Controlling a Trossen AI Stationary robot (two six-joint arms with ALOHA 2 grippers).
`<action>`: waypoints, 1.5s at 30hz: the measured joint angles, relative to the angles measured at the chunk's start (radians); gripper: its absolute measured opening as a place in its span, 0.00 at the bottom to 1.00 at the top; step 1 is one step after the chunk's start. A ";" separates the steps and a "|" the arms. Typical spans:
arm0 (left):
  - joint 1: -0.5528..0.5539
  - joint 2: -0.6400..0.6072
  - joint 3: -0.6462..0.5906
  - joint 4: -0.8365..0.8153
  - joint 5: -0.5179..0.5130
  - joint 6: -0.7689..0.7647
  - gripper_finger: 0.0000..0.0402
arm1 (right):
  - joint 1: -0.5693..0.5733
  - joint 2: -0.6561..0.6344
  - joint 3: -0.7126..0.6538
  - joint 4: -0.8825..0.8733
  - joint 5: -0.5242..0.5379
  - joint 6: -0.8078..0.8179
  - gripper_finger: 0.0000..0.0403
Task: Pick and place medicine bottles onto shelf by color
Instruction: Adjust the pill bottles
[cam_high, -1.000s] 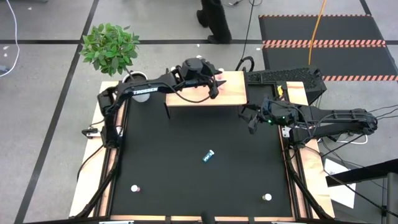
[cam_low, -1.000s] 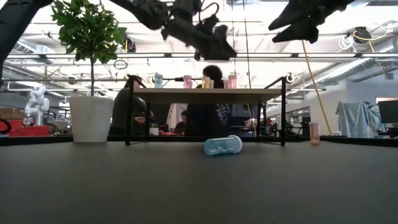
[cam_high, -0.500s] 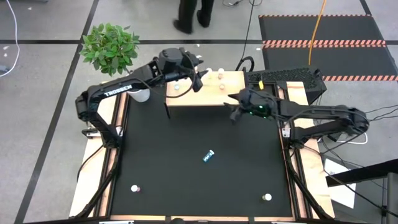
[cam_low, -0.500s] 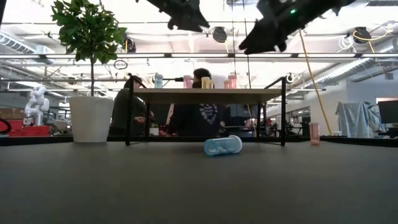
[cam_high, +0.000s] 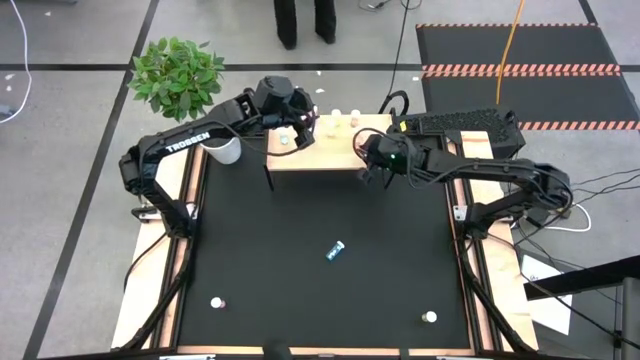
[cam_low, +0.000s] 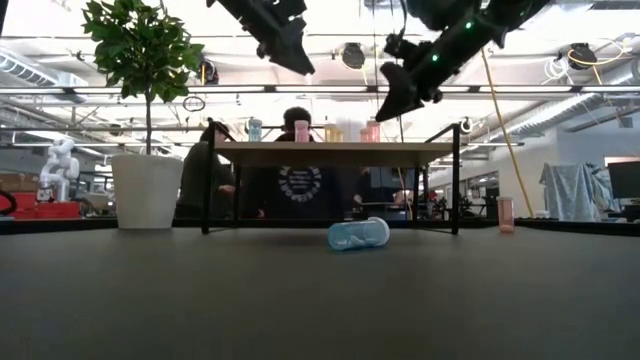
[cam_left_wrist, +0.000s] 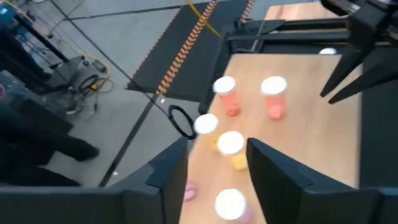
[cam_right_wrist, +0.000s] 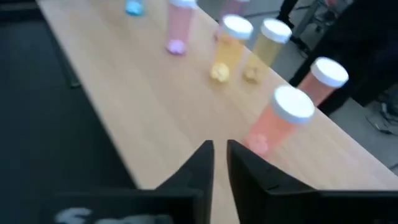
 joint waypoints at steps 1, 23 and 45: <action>0.009 0.000 0.000 0.000 0.003 0.009 0.38 | -0.011 0.008 0.000 0.000 0.000 -0.003 0.07; 0.074 0.000 0.000 0.001 0.038 0.066 0.25 | -0.142 0.139 0.000 0.107 -0.082 -0.036 0.00; 0.057 0.131 0.000 0.084 0.163 0.040 0.25 | -0.093 -0.127 -0.001 0.065 -0.138 0.026 0.00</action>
